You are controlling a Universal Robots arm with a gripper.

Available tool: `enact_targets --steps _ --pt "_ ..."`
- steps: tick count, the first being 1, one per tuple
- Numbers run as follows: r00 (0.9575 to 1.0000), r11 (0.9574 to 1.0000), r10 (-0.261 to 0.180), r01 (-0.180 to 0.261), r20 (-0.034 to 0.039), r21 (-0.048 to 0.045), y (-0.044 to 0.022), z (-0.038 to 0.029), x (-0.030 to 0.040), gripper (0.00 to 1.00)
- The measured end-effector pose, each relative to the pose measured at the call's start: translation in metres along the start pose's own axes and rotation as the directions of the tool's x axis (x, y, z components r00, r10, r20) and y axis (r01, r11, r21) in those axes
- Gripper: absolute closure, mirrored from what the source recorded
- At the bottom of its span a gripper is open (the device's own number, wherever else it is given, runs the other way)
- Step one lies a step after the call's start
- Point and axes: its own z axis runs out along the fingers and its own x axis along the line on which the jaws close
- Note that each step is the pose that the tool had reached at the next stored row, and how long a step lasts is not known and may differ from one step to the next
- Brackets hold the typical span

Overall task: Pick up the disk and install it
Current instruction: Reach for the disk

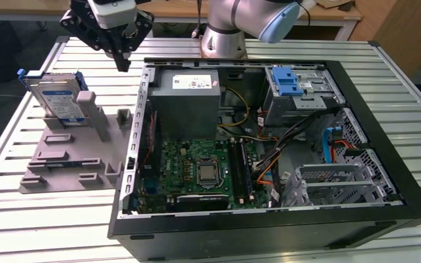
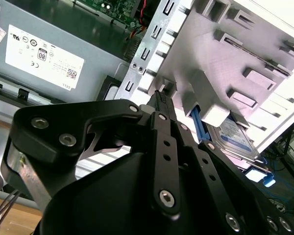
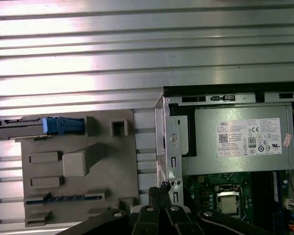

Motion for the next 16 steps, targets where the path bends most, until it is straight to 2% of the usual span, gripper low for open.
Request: enact_targets --steps 16 --pt "1.0000 1.0000 0.000 0.000 0.0000 0.0000 -0.0003 0.0000 0.0045 0.89"
